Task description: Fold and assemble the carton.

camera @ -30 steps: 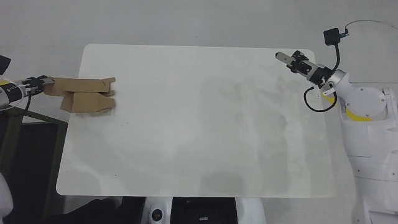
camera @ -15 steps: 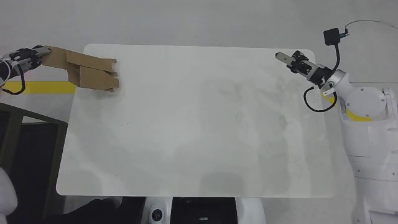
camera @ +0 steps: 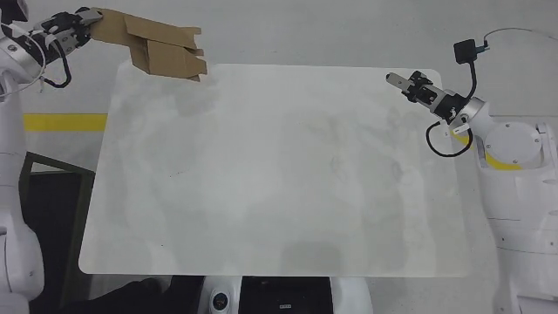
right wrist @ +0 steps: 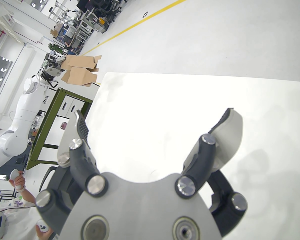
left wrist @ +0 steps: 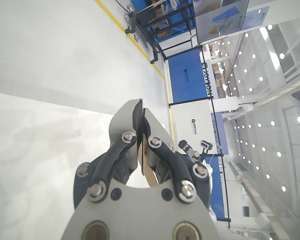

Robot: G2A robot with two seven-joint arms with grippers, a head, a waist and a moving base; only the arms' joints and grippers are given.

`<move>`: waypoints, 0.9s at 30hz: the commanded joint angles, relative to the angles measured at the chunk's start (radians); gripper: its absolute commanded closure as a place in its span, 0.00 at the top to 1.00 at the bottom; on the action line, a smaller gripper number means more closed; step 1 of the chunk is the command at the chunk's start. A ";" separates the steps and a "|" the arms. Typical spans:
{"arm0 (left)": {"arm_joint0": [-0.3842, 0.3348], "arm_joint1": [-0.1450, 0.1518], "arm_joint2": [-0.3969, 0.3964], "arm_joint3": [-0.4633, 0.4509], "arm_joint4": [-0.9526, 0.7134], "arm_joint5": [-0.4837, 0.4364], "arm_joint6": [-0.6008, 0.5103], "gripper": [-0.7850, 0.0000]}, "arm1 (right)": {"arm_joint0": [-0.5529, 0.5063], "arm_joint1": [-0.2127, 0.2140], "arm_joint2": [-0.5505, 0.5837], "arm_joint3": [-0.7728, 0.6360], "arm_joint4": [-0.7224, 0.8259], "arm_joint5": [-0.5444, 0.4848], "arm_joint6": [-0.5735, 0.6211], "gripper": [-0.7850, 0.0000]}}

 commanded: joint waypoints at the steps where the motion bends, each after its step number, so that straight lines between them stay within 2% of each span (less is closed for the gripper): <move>1: -0.009 -0.013 0.041 -0.010 -0.012 0.008 0.028 0.00 | 0.000 0.000 0.000 0.000 0.000 0.000 0.000 1.00; 6: -0.038 -0.048 0.138 -0.025 -0.042 0.022 0.072 0.00 | 0.000 0.000 0.000 0.000 0.000 0.000 0.000 1.00; 16: -0.101 -0.120 0.319 -0.058 -0.078 -0.037 0.109 0.00 | 0.000 0.000 0.000 0.000 0.000 0.000 0.000 1.00; 21: -0.111 -0.146 0.377 -0.065 -0.097 -0.087 0.103 0.00 | 0.000 0.000 0.000 0.000 0.000 0.000 0.000 1.00; 27: -0.083 -0.161 0.404 -0.082 -0.143 -0.126 0.070 0.00 | 0.000 0.000 0.000 0.000 0.000 0.000 0.000 1.00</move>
